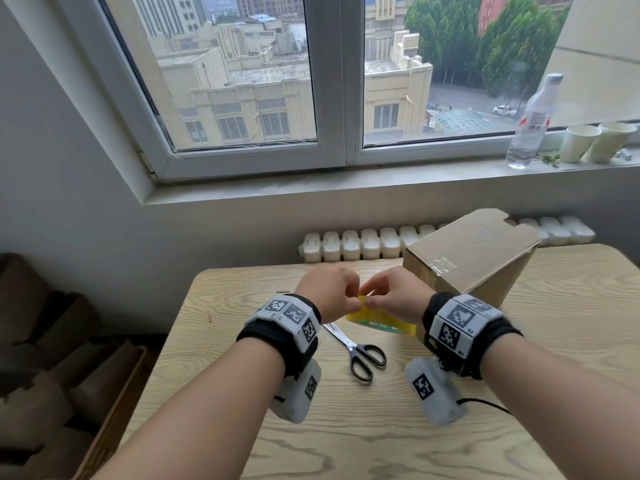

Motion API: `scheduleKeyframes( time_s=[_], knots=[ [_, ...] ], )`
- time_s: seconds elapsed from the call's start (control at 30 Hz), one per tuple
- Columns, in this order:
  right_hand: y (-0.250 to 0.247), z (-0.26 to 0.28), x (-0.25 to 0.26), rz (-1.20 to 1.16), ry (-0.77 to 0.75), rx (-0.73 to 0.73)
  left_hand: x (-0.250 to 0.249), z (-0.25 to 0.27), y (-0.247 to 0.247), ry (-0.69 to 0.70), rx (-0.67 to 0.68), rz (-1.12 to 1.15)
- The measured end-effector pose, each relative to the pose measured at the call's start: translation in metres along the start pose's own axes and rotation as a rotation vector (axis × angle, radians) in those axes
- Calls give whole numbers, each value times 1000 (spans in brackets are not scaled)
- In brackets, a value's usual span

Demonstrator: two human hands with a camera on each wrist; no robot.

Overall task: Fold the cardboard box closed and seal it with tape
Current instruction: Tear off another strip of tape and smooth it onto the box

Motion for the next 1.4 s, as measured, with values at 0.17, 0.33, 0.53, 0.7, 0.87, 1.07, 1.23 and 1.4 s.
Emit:
scheduleKeyframes(
  time_s=[0.17, 0.33, 0.53, 0.7, 0.87, 1.07, 1.23, 1.4],
  knots=[
    [-2, -6, -13, -60, 28, -32, 22, 1, 12, -82, 92, 477],
    [-10, -2, -34, -125, 88, -62, 39, 3, 3, -154, 45, 750],
    [-9, -7, -18, -251, 51, -71, 49, 0, 4, -167, -78, 493],
    [-11, -6, -17, -266, 70, -112, 52, -1, 6, -160, -74, 504],
    [-14, -7, -22, -352, 104, -130, 40, -1, 9, -101, 47, 520],
    [-2, -8, -15, -419, 78, 28, 29, -6, 22, -53, 120, 357],
    [15, -6, -15, -453, 124, 196, 40, -8, 21, -104, 109, 303],
    [19, -6, -15, -439, 141, 211, 38, -7, 19, -103, 93, 258]
  ],
)
Point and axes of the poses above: each hand's wrist, its own z-axis away from the middle knuckle, its own y-axis out of the palm, x = y × z, the point moved 10 cm from there along -z, towards the middle knuckle, and after that the axes turned 5 degrees about x, right-handed, at the moved point
